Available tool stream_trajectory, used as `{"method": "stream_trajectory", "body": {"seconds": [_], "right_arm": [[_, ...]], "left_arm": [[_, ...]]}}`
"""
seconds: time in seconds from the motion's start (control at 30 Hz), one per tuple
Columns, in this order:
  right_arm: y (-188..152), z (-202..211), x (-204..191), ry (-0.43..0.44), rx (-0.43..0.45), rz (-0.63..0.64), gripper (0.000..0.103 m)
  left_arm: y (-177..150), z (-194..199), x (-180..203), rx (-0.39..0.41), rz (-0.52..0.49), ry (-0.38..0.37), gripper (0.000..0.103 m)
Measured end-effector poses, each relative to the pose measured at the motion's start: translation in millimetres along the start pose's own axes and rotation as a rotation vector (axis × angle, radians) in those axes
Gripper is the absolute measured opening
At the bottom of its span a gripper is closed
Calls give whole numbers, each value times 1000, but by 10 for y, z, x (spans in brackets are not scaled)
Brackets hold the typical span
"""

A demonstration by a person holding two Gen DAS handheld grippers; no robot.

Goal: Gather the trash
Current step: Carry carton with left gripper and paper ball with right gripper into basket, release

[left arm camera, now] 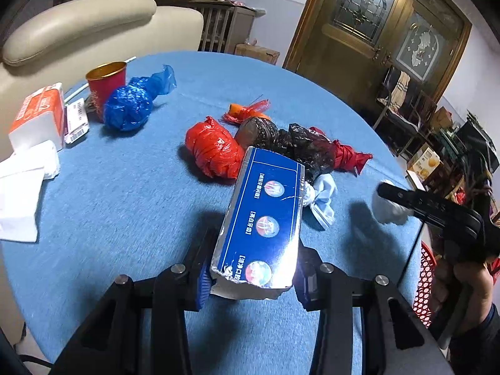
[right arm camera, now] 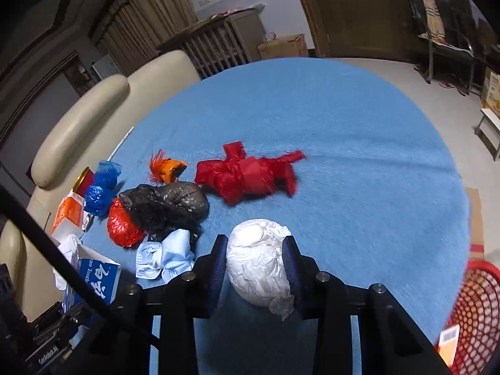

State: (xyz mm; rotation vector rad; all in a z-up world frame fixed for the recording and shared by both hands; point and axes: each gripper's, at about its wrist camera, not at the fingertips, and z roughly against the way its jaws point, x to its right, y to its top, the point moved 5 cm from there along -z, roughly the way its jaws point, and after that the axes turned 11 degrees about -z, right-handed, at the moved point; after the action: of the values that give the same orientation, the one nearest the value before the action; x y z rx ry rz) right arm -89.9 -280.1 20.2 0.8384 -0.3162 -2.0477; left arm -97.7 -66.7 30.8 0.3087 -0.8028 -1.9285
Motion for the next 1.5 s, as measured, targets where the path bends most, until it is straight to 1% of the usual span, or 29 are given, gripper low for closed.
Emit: {"method": "stream_trajectory", "body": {"seconds": [0.2, 0.47, 0.83, 1.1, 1.27, 1.5], "right_arm": [[-167, 370, 120, 15, 37, -28, 38], [-357, 755, 252, 55, 80, -64, 38], [-516, 1092, 456, 115, 120, -134, 38], [-563, 1350, 623, 148, 162, -174, 38], [-535, 1423, 781, 154, 177, -213, 38], [-608, 1356, 967, 145, 158, -254, 38]], "left_arm": [[-71, 130, 53, 5, 6, 22, 44], [-116, 359, 184, 22, -18, 62, 44], [-144, 593, 369, 41, -58, 115, 45], [-120, 766, 517, 66, -97, 152, 44], [-107, 792, 594, 70, -120, 162, 44], [-129, 698, 653, 44, -133, 161, 44]]}}
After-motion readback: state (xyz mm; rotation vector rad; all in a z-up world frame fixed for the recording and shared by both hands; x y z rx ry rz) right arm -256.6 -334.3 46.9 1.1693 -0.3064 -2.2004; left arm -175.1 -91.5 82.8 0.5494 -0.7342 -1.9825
